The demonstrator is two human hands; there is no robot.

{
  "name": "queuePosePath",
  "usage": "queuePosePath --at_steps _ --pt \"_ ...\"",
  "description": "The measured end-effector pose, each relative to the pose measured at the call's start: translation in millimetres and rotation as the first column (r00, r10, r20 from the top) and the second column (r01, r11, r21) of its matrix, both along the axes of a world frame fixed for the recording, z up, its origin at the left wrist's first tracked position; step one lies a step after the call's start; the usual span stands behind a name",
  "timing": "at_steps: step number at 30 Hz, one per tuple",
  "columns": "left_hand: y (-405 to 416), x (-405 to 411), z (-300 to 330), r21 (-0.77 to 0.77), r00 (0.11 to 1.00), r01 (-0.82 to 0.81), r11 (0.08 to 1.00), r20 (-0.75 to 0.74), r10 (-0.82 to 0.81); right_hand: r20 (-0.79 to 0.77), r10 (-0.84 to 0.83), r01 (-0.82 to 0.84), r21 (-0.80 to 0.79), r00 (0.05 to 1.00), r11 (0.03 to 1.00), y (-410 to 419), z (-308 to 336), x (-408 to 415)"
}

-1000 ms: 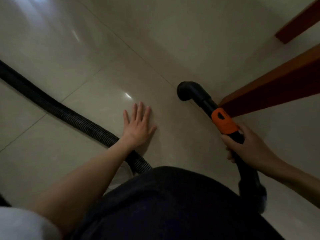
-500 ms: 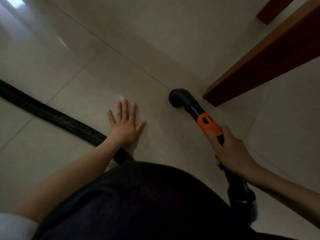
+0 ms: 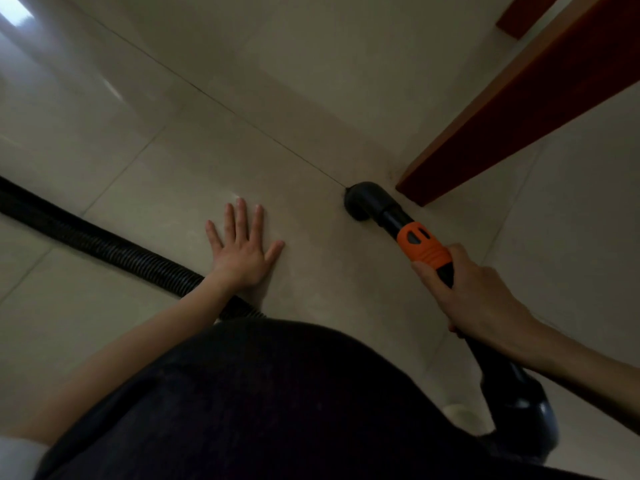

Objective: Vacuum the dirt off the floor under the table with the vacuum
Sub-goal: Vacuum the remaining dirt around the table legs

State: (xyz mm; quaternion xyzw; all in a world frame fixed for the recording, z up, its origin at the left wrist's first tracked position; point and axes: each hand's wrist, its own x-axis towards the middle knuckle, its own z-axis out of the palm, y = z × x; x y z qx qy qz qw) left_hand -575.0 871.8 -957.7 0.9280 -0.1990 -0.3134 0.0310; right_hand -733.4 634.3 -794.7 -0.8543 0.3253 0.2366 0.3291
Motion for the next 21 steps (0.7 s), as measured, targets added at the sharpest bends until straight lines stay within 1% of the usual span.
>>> queuePosePath --at_steps 3,7,10,14,17,19,21 --pt "-1 -1 1 0.012 1.000 0.000 1.000 -0.015 0.000 -0.010 0.003 -0.003 0.032 1.000 0.999 2 2 -3" --pt "-1 -1 2 0.004 1.000 0.001 1.000 -0.018 -0.001 -0.033 0.164 -0.162 0.058 0.986 0.985 14 0 -4" --pt "0 1 2 0.002 0.999 0.000 1.000 -0.032 0.000 -0.040 0.234 -0.230 0.076 0.971 0.970 18 0 1" --pt "-2 -1 1 0.017 1.000 0.000 1.000 0.016 0.000 -0.003 0.187 -0.186 0.040 0.982 0.982 5 1 15" --pt "-9 0 3 -0.013 0.997 0.015 1.000 0.071 -0.014 0.012 0.179 -0.179 -0.002 0.984 0.984 -6 1 28" --pt "-16 7 2 -0.038 0.994 0.055 0.998 0.093 -0.051 0.000 0.180 -0.180 0.024 0.984 0.983 -9 0 34" --pt "-23 16 0 -0.057 0.992 0.081 0.995 0.100 -0.075 -0.006 0.149 -0.148 0.090 0.989 0.985 -10 -4 36"
